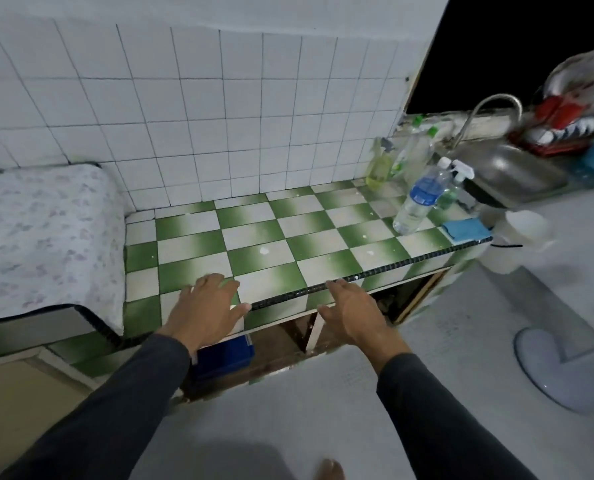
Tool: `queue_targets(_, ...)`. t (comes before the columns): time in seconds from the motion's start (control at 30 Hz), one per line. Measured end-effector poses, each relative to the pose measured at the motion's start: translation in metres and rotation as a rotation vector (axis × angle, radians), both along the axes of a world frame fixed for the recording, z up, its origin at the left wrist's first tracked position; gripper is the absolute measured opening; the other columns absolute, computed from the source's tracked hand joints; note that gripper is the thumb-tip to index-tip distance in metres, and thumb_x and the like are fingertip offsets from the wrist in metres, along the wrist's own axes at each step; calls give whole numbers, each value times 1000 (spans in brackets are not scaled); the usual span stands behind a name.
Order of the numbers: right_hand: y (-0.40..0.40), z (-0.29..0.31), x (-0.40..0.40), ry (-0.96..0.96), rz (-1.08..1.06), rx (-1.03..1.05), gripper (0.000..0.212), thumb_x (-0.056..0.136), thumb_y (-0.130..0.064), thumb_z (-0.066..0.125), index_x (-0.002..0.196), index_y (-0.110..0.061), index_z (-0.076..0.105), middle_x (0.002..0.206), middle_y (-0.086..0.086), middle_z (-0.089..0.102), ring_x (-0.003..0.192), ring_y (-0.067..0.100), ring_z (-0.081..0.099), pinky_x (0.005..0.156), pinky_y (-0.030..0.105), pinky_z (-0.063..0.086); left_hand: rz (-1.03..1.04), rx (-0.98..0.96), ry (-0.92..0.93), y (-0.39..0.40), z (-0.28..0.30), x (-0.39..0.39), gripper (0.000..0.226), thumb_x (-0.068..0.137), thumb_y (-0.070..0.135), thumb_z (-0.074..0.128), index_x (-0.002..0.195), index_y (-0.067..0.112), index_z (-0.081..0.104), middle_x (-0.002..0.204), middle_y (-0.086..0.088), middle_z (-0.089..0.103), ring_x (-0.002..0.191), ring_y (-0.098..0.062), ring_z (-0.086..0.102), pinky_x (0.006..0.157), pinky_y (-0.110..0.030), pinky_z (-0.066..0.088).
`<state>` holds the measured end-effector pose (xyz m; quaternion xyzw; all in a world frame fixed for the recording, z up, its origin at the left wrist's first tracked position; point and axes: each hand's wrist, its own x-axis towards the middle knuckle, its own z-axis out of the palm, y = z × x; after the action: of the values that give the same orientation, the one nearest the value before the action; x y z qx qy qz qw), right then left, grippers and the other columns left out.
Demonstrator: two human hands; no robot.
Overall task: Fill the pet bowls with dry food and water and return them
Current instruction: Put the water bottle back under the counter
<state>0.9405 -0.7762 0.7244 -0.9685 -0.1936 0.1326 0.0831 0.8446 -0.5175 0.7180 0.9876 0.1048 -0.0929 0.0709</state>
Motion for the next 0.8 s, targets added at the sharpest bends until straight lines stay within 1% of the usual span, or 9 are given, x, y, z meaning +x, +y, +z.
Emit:
queue_targets(0.13,-36,1,34,-3,-48,7,63,100,-46,52,153,-18,35,158,11,36,145,30,33,118,45,32,-45,23,9,-31,7,48,60,102,63,37,151,30,43,156,-7,41,145,-29,35,119,-53,29)
queue_targets(0.23,-70,3,64,-17,-87,23,62,99,-48,52,151,-18,37,159,13,35,147,30,30,118,45,31,-94,36,-14,-64,10,89,62,102,64,37,153,31,40,160,-7,38,147,-29,34,120,-52,30)
queue_targets(0.33,-106,7,96,-27,-116,18,65,99,-48,52,154,-18,34,160,12,33,148,30,29,119,45,29,-127,15,-22,-101,12,129,64,102,65,37,155,30,39,162,-6,35,149,-28,31,121,-51,28)
queue_targets(0.43,-144,10,128,-49,-142,7,66,99,-48,52,154,-19,33,160,12,34,147,30,30,120,45,29,-152,5,-32,-140,11,167,61,102,65,37,152,30,41,158,-5,39,147,-27,34,121,-51,29)
queue_targets(0.57,-189,14,166,-58,-178,0,66,99,-49,49,156,-20,31,163,10,28,150,30,25,121,47,26,-210,-3,-43,-185,9,217,64,101,65,38,154,31,39,160,-5,37,147,-28,34,120,-50,28)
queue_targets(0.7,-225,15,201,-57,-198,19,68,100,-50,49,158,-21,25,165,9,24,151,29,22,123,46,24,-239,-11,-42,-221,7,258,67,100,68,37,155,31,37,162,-5,34,148,-27,33,121,-50,28)
queue_targets(0.8,-243,16,229,-51,-227,56,69,100,-49,49,158,-21,25,165,9,23,152,28,22,123,44,23,-266,8,-60,-242,6,287,66,100,68,36,154,30,38,160,-5,37,146,-27,35,120,-50,29)
